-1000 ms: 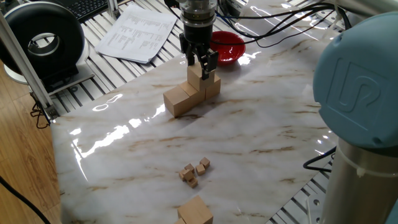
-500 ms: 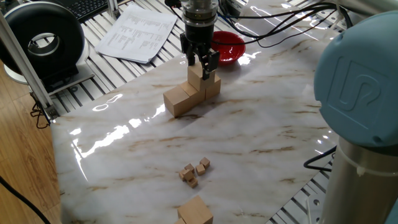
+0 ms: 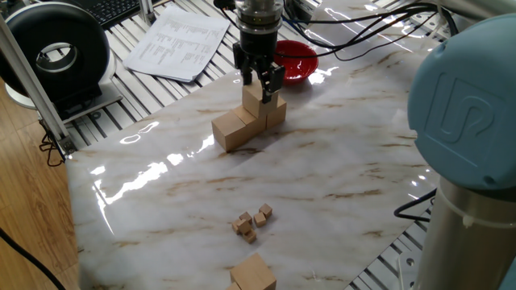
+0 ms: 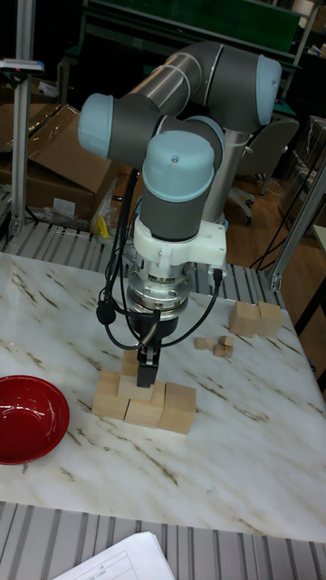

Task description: Stack the blocks into a pyramid shape

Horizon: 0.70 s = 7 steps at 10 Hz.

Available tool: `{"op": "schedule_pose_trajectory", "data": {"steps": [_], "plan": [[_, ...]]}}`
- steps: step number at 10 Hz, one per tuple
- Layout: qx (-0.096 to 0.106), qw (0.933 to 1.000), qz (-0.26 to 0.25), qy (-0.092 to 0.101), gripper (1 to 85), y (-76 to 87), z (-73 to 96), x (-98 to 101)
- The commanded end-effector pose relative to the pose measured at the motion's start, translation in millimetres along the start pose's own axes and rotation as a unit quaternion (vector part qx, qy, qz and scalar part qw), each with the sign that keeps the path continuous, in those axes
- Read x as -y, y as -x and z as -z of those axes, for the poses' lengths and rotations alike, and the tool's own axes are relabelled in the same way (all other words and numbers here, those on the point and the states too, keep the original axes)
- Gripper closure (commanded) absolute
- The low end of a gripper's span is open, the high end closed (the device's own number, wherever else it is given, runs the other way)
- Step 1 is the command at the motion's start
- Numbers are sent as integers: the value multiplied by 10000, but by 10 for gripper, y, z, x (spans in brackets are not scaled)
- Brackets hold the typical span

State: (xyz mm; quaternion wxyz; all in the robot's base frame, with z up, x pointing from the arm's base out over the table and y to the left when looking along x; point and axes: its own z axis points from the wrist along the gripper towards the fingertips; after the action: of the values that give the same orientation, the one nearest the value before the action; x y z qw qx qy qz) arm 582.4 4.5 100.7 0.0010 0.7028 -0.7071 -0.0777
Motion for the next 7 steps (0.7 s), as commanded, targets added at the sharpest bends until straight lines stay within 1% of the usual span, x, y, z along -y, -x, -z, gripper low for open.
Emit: {"op": "schedule_pose_trajectory", "data": {"steps": [1, 5, 6, 7], "plan": [[80, 9999, 66, -51, 467, 20, 16, 35], [103, 9999, 68, -66, 450, -2, 21, 65], [103, 9999, 23, -20, 450, -5, 20, 43], [88, 10000, 6, -12, 450, -15, 16, 40]]}}
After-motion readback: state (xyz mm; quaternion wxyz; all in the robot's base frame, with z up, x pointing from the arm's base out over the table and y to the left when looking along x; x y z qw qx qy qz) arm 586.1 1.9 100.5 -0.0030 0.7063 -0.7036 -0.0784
